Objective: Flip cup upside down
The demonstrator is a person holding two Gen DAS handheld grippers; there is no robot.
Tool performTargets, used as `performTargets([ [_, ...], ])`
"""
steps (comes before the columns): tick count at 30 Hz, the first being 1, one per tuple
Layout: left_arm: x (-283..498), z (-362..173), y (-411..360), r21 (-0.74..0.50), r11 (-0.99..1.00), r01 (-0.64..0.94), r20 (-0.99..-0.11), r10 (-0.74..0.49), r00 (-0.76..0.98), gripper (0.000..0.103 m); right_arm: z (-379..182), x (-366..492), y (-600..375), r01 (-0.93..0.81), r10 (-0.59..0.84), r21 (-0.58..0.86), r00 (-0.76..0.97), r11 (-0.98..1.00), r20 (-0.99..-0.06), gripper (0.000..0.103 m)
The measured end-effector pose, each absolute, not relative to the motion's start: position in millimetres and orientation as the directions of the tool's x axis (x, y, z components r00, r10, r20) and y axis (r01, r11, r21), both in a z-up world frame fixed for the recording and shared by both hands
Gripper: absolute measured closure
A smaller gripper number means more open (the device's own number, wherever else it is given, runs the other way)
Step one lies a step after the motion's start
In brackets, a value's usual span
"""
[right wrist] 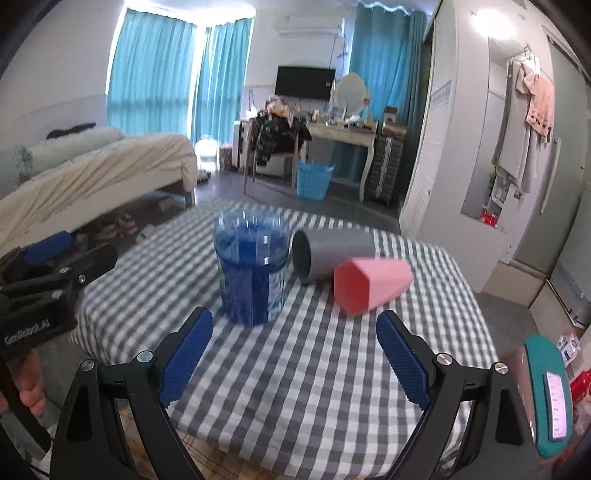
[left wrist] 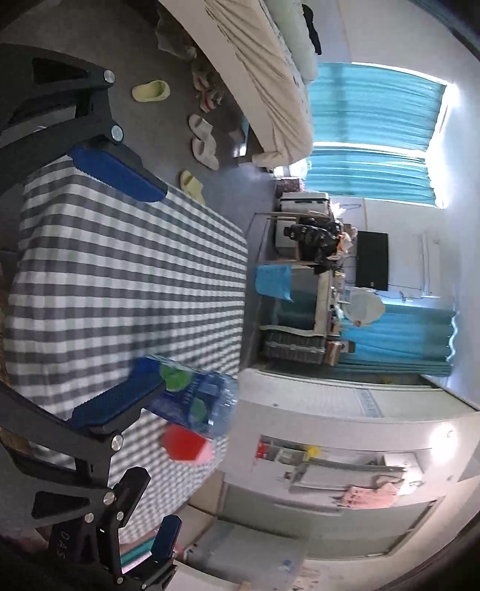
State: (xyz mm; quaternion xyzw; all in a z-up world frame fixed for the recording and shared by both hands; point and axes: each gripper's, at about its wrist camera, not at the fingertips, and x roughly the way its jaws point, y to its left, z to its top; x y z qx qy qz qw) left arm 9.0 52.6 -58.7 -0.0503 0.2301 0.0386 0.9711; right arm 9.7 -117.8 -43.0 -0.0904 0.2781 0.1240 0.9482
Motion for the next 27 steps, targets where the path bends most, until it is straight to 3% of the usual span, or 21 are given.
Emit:
performTargets([
  [12, 8.1, -65.0, 50.5, -0.046, 0.995, -0.091, -0.467, 0.059, 0.882, 0.002, -57.2, 25.5, -129.3, -0.246, 0.157, -0.077, 0.798, 0.966, -0.582, 0.000],
  [27, 5.4, -67.0, 50.7, -0.044, 0.996, -0.083, -0.472, 0.053, 0.880, 0.000, -50.2, 24.5, -136.7, -0.200, 0.135, -0.061, 0.828, 0.978, -0.544, 0.000],
])
